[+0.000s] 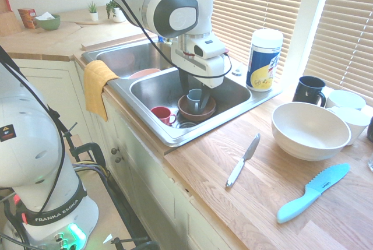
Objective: Put the knife into the sink
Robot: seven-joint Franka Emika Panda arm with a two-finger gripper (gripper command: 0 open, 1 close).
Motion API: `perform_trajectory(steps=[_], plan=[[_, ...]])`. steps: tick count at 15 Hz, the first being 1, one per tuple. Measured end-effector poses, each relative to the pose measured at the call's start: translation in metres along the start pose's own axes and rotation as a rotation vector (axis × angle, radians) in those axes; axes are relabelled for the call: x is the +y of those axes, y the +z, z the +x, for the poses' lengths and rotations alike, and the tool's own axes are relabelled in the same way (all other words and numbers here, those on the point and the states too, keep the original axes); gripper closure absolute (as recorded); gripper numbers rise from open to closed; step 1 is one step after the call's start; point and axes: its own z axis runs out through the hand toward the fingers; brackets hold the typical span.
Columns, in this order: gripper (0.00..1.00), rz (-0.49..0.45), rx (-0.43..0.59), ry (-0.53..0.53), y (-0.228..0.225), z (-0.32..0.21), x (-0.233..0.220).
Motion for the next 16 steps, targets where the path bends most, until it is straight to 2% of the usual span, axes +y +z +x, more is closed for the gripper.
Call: perform_trajectory(steps=[4, 7, 9, 11, 16], plan=[[0.00, 0.005, 0.002, -0.021, -0.002, 0.002, 0.002], [0.00, 0.004, -0.016, -0.118, -0.015, 0.014, 0.022], [0.00, 0.006, -0.012, -0.196, -0.027, 0.027, 0.049], [0.00, 0.021, -0.009, -0.231, -0.032, 0.039, 0.083], [0.00, 0.038, -0.014, -0.219, -0.029, 0.075, 0.171]])
